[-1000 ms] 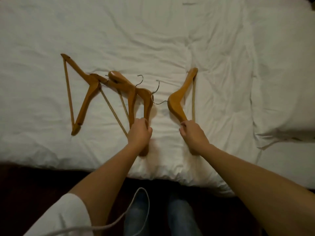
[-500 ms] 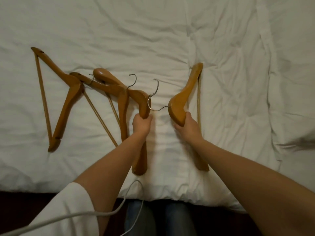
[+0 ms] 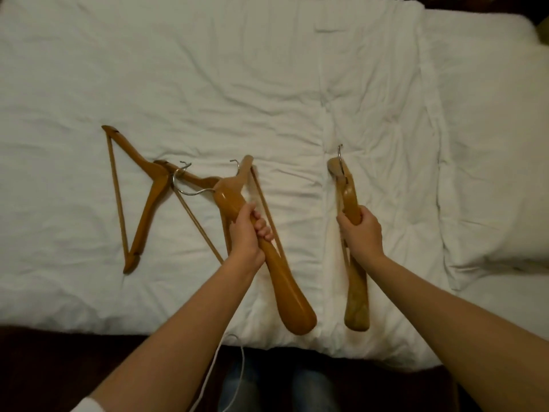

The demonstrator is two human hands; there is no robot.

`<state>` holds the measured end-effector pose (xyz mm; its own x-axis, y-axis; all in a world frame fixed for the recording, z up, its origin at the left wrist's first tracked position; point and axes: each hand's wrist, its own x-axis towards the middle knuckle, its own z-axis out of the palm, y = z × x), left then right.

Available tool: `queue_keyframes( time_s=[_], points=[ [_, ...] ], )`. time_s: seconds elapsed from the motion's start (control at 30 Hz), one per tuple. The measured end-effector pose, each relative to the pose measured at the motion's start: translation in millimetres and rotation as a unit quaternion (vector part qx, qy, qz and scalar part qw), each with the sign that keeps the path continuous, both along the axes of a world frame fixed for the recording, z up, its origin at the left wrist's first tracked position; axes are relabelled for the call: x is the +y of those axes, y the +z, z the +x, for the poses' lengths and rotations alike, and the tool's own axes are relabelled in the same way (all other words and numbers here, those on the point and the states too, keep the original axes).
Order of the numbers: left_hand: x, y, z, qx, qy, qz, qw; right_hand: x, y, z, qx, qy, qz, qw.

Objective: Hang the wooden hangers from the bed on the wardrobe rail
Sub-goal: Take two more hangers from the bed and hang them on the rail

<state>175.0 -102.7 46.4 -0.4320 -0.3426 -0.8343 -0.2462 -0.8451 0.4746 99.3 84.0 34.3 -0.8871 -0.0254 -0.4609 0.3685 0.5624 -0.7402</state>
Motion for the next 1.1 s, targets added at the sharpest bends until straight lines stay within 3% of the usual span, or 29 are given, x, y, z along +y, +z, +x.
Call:
queue_keyframes(
  time_s=[0.07,0.13,0.2,0.27,0.37,0.47,0.8,0.93,1.1],
  points=[
    [3,15,1,0.010,-0.030,0.028,0.999,3,14,1,-0.008,-0.004,-0.001,1.000],
    [10,23,5,-0.004,-0.139,-0.018,0.990,6,24,2,-0.019,-0.008,-0.006,1.000],
    [18,31,13,-0.013,-0.274,-0.087,0.958,8,35,5,-0.025,-0.011,-0.006,1.000],
    [25,39,22,-0.002,-0.356,-0.097,0.929,12,44,9,-0.036,-0.014,-0.007,0.999],
    [29,55,34,0.023,-0.408,-0.079,0.909,19,60,15,-0.059,-0.018,-0.008,0.998],
    [24,74,38,0.006,-0.423,-0.128,0.897,22,82,11,-0.065,-0.005,0.007,0.998],
    [36,170,87,0.002,-0.180,-0.192,0.965,-41,181,34,-0.005,0.166,-0.053,0.985],
    [58,185,143,-0.035,-0.066,-0.197,0.977,-56,192,88,-0.009,0.292,-0.060,0.955],
    [87,198,240,-0.107,0.083,-0.222,0.966,-80,209,175,-0.004,0.463,-0.055,0.884]
  ],
)
